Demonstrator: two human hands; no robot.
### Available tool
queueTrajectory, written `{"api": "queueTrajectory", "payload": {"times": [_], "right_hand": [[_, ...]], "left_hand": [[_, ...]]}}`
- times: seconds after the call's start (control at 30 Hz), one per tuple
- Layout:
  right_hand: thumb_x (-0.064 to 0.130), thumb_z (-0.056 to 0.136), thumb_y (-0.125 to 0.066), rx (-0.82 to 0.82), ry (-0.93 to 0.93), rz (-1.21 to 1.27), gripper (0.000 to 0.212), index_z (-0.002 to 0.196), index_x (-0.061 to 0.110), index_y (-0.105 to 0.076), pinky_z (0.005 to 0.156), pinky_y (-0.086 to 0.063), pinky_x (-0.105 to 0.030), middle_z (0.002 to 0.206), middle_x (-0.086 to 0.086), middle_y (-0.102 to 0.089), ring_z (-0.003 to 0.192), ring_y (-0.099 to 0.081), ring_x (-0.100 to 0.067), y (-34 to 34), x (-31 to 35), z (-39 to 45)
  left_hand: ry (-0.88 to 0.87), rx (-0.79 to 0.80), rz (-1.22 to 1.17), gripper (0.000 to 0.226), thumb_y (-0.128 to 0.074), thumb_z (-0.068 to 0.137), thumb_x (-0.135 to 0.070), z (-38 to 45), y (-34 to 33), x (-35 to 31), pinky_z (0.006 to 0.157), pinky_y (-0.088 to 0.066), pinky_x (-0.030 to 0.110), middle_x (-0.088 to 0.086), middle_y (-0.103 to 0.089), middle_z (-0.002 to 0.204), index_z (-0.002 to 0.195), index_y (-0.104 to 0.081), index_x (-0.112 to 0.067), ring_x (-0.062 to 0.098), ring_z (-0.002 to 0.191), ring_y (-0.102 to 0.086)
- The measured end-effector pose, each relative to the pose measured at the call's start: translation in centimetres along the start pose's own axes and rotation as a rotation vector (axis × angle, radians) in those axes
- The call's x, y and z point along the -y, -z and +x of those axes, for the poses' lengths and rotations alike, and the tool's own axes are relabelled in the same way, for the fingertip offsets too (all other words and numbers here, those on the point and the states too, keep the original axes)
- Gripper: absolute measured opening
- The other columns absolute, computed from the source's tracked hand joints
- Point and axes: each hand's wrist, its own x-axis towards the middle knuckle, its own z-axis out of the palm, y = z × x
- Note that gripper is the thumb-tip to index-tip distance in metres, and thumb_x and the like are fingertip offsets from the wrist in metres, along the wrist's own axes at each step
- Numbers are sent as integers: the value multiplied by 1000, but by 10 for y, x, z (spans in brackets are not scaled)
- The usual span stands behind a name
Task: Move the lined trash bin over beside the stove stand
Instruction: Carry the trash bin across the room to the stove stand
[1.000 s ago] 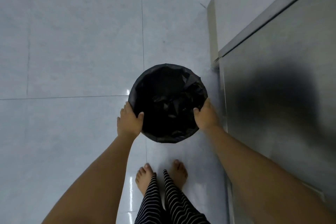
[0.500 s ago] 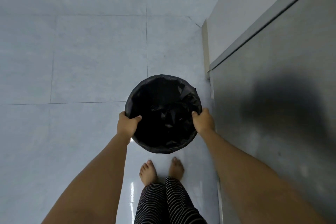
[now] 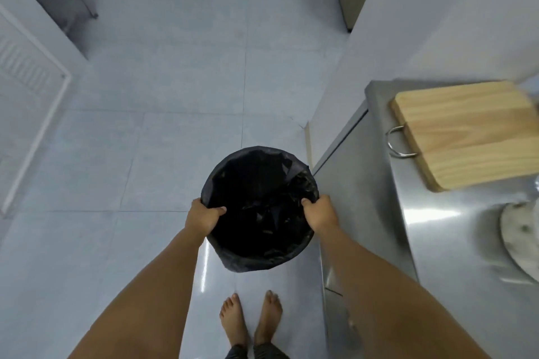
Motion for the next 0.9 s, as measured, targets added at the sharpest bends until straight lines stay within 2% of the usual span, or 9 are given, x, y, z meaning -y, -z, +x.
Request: {"api": "queueTrajectory", "payload": {"times": [0.1, 0.4, 0.57, 0.9], "right_hand": [[32, 96, -52, -24, 54, -21, 45, 127, 0, -44, 93, -47, -42, 128, -21, -58, 117, -57, -39, 30, 15, -19], [35, 96, -52, -66, 141, 19, 55, 137, 0, -38, 93, -46, -39, 135, -20, -54, 122, -55, -38, 72, 65, -35], [36, 96, -52, -81, 191, 9, 55, 136, 0, -40, 85, -44, -35, 133, -20, -55, 120, -56, -37, 77, 114, -23], [41, 93, -54, -102, 206, 51, 63, 138, 0, -36, 88, -46, -39, 133, -19, -54, 118, -56, -37, 67, 227, 22]], "left_hand": [[-97, 29, 50, 64, -74, 82, -20, -19, 13, -34, 99, -52, 45, 18, -65, 131, 140, -53, -2, 39, 117, -64], [-252, 21, 109, 65, -71, 85, -29, -41, 38, -102, 103, -52, 49, 18, -64, 134, 141, -51, -3, 39, 119, -63], [-290, 7, 102, 65, -70, 85, -32, -20, 60, -136, 102, -52, 48, 18, -64, 135, 140, -52, -2, 39, 119, -63], [-287, 23, 7, 70, -72, 89, -28, 50, 92, -225, 107, -49, 48, 20, -54, 144, 145, -41, 0, 41, 129, -56]]}}
